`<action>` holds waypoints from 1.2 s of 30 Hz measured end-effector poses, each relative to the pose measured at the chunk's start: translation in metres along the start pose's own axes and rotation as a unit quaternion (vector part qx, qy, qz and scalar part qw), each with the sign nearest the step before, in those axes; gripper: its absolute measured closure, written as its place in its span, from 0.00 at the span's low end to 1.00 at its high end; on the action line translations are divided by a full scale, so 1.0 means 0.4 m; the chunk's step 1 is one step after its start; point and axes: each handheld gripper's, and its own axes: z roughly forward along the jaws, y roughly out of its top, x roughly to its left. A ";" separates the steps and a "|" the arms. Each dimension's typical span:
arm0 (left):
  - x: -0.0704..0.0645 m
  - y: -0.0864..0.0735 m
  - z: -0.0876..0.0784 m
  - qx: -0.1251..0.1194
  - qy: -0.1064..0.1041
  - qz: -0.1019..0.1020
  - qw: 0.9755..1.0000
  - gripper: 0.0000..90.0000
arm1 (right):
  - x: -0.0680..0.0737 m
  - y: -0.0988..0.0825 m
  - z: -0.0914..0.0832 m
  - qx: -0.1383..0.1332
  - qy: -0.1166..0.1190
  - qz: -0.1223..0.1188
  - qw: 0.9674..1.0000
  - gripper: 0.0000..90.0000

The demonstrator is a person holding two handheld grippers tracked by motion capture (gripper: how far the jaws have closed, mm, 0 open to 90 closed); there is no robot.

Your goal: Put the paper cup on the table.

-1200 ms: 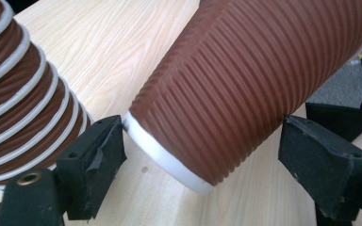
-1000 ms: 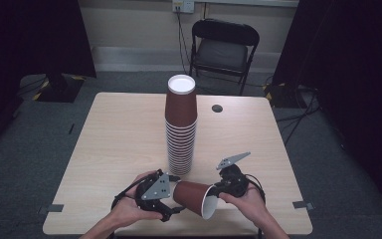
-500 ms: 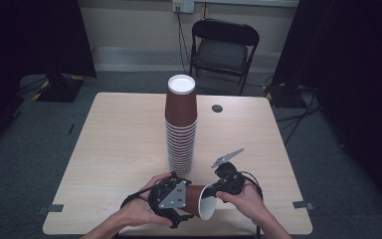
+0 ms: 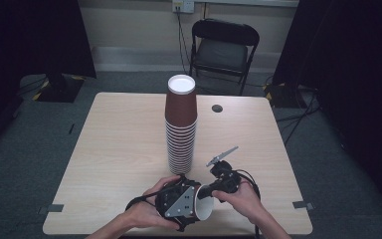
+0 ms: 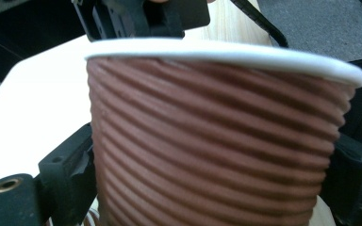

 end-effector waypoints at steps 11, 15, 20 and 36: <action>-0.005 0.014 0.007 -0.006 0.003 0.001 1.000 0.08 | 0.004 0.003 0.008 0.005 -0.001 0.011 1.000 0.96; -0.006 0.011 0.007 -0.009 0.005 -0.006 1.000 0.09 | 0.005 0.001 0.008 0.001 -0.004 0.010 1.000 0.96; 0.000 0.003 0.005 -0.007 0.010 -0.020 1.000 0.11 | 0.004 0.002 0.007 -0.009 -0.007 0.012 1.000 0.91; 0.010 -0.033 -0.014 -0.009 0.004 -0.096 0.995 0.12 | 0.003 -0.007 -0.010 -0.053 0.009 0.005 0.999 0.73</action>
